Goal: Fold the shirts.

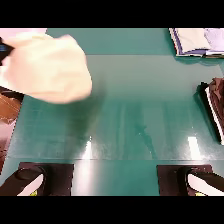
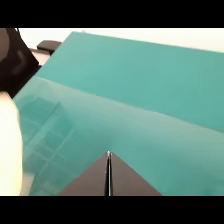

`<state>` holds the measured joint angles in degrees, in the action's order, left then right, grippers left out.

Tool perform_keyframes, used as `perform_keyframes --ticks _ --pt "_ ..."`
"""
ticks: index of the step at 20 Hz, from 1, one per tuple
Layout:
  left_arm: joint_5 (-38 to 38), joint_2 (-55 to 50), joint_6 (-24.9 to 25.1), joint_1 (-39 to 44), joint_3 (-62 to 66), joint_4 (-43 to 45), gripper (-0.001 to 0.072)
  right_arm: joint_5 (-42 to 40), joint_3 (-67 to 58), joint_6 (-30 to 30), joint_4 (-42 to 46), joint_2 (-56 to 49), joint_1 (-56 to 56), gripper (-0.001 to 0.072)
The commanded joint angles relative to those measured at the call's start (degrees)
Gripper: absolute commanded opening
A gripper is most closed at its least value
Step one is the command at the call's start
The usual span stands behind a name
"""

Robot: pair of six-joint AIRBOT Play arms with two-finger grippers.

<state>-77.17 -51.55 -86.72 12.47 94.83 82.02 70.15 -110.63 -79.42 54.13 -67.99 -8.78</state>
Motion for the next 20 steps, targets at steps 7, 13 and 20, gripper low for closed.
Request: perform_keyframes --ticks 7,13,20 --pt "3.43 -28.96 2.29 33.05 1.31 -1.18 0.0183 0.81 -1.16 -0.02 0.02 0.0 0.04 0.0016" --pt "10.75 -31.56 3.06 23.93 1.42 -0.35 0.0515 1.73 -1.16 -0.02 0.0 0.0 0.04 0.0016" --pt "9.73 -46.38 3.15 8.52 1.42 -10.8 0.0515 5.16 -1.11 -0.04 0.0 0.0 0.04 0.0016"
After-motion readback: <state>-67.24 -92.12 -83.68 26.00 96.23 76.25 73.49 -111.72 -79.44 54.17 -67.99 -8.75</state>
